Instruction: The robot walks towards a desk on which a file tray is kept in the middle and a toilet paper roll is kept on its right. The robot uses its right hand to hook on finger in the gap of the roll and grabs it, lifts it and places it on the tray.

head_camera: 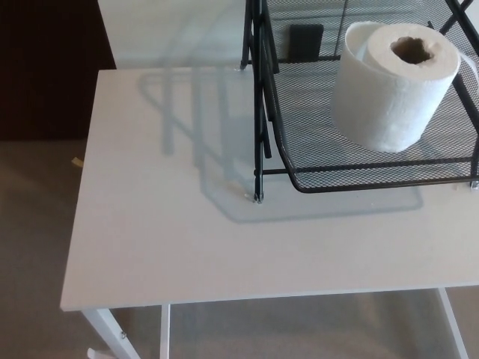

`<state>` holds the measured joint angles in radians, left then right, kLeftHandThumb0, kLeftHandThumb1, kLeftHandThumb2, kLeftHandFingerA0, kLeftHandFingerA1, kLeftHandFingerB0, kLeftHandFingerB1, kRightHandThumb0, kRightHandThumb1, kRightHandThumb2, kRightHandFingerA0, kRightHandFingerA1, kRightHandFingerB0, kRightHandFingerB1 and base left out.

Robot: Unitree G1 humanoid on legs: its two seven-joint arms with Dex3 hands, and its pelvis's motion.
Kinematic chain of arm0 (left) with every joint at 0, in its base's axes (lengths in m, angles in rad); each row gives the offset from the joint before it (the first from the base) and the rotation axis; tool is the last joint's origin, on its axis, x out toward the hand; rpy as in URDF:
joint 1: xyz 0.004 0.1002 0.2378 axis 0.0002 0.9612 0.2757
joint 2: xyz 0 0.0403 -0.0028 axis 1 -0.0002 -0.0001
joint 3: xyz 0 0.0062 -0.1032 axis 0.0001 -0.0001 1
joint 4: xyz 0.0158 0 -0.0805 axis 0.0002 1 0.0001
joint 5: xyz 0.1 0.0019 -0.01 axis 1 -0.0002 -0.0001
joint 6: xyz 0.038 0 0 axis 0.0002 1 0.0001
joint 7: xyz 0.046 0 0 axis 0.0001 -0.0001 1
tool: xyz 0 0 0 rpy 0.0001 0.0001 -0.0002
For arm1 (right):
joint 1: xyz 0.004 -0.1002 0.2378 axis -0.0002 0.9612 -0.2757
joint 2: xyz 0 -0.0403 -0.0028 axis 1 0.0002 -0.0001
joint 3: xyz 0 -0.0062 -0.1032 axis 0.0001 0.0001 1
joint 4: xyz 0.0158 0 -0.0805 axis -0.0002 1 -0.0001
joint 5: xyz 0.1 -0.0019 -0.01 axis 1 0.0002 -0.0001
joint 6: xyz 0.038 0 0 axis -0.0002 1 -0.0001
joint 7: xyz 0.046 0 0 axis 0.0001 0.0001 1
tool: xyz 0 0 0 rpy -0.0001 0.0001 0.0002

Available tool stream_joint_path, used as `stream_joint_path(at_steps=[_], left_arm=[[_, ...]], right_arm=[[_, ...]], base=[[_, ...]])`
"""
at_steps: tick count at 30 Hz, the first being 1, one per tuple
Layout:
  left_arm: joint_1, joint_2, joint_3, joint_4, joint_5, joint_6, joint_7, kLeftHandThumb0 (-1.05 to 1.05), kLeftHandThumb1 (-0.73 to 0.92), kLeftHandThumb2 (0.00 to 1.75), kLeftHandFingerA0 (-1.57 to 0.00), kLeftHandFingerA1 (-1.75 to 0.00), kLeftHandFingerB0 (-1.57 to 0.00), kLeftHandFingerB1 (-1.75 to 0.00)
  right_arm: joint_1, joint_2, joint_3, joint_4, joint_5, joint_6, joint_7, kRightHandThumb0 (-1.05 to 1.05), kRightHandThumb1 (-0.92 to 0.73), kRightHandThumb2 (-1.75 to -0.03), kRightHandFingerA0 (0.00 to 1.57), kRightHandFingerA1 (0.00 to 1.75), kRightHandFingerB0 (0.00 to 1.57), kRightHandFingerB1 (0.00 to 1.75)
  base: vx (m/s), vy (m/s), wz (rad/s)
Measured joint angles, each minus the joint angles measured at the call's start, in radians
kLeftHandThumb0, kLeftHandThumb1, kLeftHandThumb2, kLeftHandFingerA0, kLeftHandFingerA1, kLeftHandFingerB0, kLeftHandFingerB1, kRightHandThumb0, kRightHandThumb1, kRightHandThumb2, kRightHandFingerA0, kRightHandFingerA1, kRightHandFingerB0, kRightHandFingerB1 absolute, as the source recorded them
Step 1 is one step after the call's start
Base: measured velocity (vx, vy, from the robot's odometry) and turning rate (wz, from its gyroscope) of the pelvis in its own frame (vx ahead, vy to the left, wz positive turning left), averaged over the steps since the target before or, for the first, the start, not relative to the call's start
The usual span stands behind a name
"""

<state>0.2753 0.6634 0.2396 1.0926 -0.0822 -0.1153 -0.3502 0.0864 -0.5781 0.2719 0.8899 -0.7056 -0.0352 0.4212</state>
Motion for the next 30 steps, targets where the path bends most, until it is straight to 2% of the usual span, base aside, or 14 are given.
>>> stream_joint_path(at_steps=[1, 2, 3, 5, 7, 8, 9, 16, 17, 20, 21, 22, 24, 30], left_arm=[[-0.005, 0.0, 0.003, -0.001, -0.001, 0.0, 0.0, -0.71, 0.92, 0.72, -0.24, -0.47, -0.11, -0.29], [-0.01, 0.0, 0.007, -0.003, -0.002, 0.0, -0.001, -0.69, 0.8, 1.1, -0.22, -0.55, -0.05, -0.4], [-0.012, 0.0, 0.014, -0.014, -0.004, 0.0, -0.001, -0.69, 0.92, 0.78, -0.23, -0.48, -0.07, -0.29], [-0.013, 0.003, 0.023, -0.036, -0.008, 0.0, -0.004, -0.73, 0.92, 0.76, -0.22, -0.48, -0.07, -0.29], [-0.027, 0.009, 0.026, -0.038, -0.008, 0.0, -0.006, -0.72, 0.92, 0.76, -0.23, -0.49, -0.1, -0.33], [-0.033, 0.01, 0.026, -0.037, -0.008, 0.0, -0.007, -0.73, 0.92, 0.77, -0.23, -0.49, -0.11, -0.35], [-0.036, 0.011, 0.027, -0.037, -0.008, 0.0, -0.007, -0.72, 0.92, 0.79, -0.24, -0.51, -0.11, -0.36], [-0.053, 0.012, 0.031, -0.064, -0.01, 0.0, -0.015, -0.69, 0.8, 1.07, -0.19, -0.55, -0.06, -0.41], [-0.054, 0.012, 0.031, -0.067, -0.01, 0.0, -0.016, -0.7, 0.92, 0.77, -0.22, -0.52, -0.07, -0.3], [-0.055, 0.012, 0.031, -0.068, -0.011, 0.0, -0.019, -0.69, 0.92, 0.76, -0.24, -0.49, -0.08, -0.3], [-0.056, 0.012, 0.031, -0.065, -0.011, 0.0, -0.019, -0.7, 0.83, 1.06, -0.2, -0.53, -0.07, -0.4], [-0.058, 0.012, 0.031, -0.057, -0.01, 0.0, -0.019, -0.69, 0.92, 0.78, -0.25, -0.47, -0.1, -0.31], [-0.063, 0.012, 0.031, -0.041, -0.01, 0.0, -0.019, -0.69, 0.92, 0.8, -0.27, -0.48, -0.1, -0.33], [-0.066, 0.016, 0.049, 0.024, -0.011, 0.0, -0.018, -0.69, 0.92, 0.81, -0.23, -0.45, -0.09, -0.32]], right_arm=[[-0.005, -0.007, 0.019, 0.003, -0.01, 0.0, -0.005, -0.94, -0.75, -0.63, 0.35, 0.62, 0.15, 0.4], [-0.008, -0.004, 0.005, 0.019, -0.004, -0.002, -0.019, -0.75, -0.54, -0.89, 0.29, 0.52, 0.09, 0.42], [-0.009, -0.002, -0.029, 0.032, 0.011, -0.009, -0.039, -0.76, -0.53, -0.87, 0.23, 0.48, 0.12, 0.41], [-0.01, 0.0, -0.09, 0.035, 0.035, -0.017, -0.069, -0.74, -0.48, -0.84, 0.03, 0.52, 0.13, 0.45], [-0.018, 0.003, -0.147, 0.049, 0.062, -0.028, -0.089, -0.68, -0.6, -0.58, 0.1, 0.52, 0.21, 0.35], [-0.022, 0.004, -0.17, 0.055, 0.075, -0.031, -0.095, -0.71, -0.46, -0.81, 0.08, 0.56, 0.14, 0.46], [-0.023, 0.005, -0.18, 0.057, 0.08, -0.032, -0.098, -0.68, -0.57, -0.57, 0.36, 0.6, 0.21, 0.39], [-0.032, 0.032, -0.38, 0.057, 0.186, -0.045, -0.109, -0.64, -0.41, -0.77, 0.07, 0.59, 0.17, 0.49], [-0.034, 0.035, -0.402, 0.057, 0.198, -0.045, -0.109, -0.63, -0.4, -0.77, 0.11, 0.62, 0.19, 0.5], [-0.048, 0.046, -0.475, 0.06, 0.239, -0.044, -0.11, -0.67, -0.42, -0.79, 0.05, 0.61, 0.19, 0.51], [-0.052, 0.05, -0.495, 0.062, 0.251, -0.044, -0.11, -0.68, -0.56, -0.57, 0.12, 0.67, 0.23, 0.44], [-0.056, 0.055, -0.517, 0.064, 0.265, -0.043, -0.11, -0.67, -0.44, -0.82, 0.22, 0.64, 0.2, 0.51], [-0.061, 0.062, -0.545, 0.067, 0.287, -0.039, -0.11, -0.77, -0.47, -0.85, 0.35, 0.68, 0.22, 0.51], [-0.08, 0.082, -0.611, 0.102, 0.372, -0.013, -0.116, -0.68, -0.56, -0.57, 0.31, 0.7, 0.26, 0.45]], base=[[0.0, 0.0, 0.0], [0.0, 0.0, 0.0], [0.0, 0.0, 0.0], [0.0, 0.0, 0.0], [0.0, 0.0, 0.0], [0.0, 0.0, 0.0], [0.0, 0.0, 0.0], [0.0, 0.0, 0.0], [0.0, 0.0, 0.0], [0.0, 0.0, 0.0], [0.0, 0.0, 0.0], [0.0, 0.0, 0.0], [0.0, 0.0, 0.0], [0.0, 0.0, 0.0]])
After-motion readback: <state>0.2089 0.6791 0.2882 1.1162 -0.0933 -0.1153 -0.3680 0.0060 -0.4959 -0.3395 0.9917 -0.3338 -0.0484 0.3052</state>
